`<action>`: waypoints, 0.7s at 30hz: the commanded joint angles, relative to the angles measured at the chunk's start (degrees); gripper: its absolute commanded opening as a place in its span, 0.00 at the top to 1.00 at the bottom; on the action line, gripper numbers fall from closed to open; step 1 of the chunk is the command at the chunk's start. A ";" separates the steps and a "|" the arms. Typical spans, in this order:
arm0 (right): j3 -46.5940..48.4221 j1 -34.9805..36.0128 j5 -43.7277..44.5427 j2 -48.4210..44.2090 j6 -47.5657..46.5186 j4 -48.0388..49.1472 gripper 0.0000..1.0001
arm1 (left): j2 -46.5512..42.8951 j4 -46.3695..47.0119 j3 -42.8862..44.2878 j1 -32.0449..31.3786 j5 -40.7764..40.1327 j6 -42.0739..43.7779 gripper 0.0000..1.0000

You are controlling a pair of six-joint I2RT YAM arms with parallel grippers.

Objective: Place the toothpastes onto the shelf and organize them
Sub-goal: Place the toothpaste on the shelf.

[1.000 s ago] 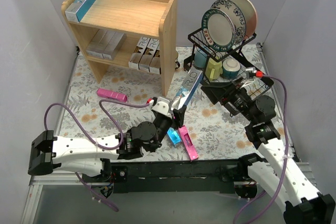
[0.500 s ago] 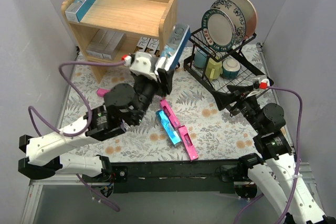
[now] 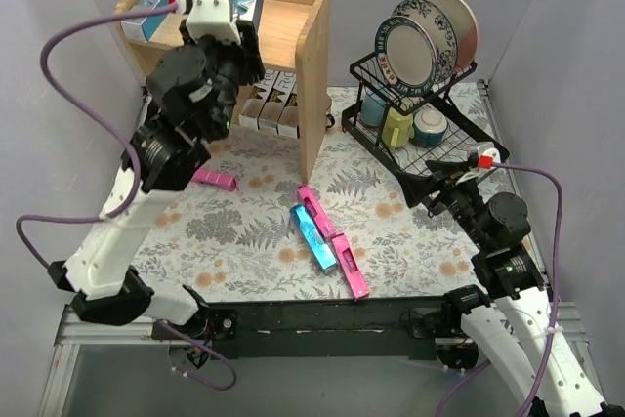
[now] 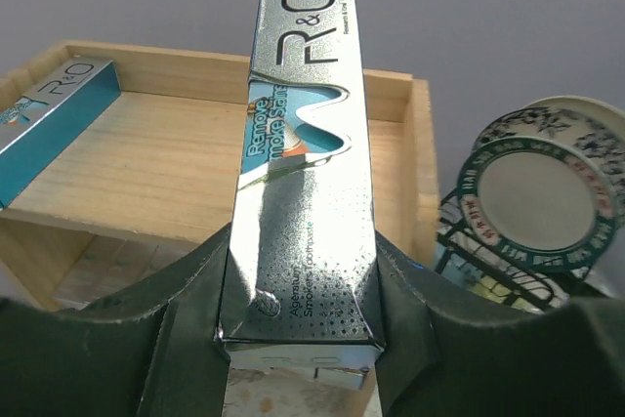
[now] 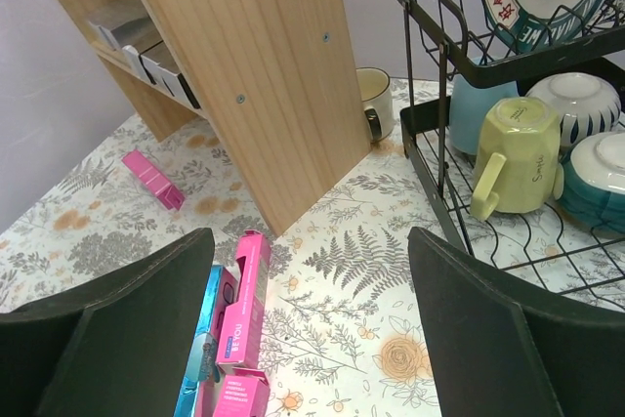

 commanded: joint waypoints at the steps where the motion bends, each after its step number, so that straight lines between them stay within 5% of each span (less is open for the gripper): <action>1: 0.68 -0.06 0.56 -0.72 -1.86 0.75 0.12 | 6.91 -10.60 6.70 14.07 14.60 -2.60 0.76; 10: 4.46 5.73 3.82 3.67 -5.46 -1.97 0.12 | 16.06 -16.08 18.06 35.81 33.41 -6.38 0.60; 15: 3.76 6.62 3.38 4.02 -5.38 -1.27 0.12 | 16.77 -16.08 17.27 39.44 34.23 -5.59 0.55; 21: 3.05 7.41 3.82 3.85 -5.64 -0.83 0.12 | 17.56 -14.24 17.53 41.11 31.33 -4.10 0.36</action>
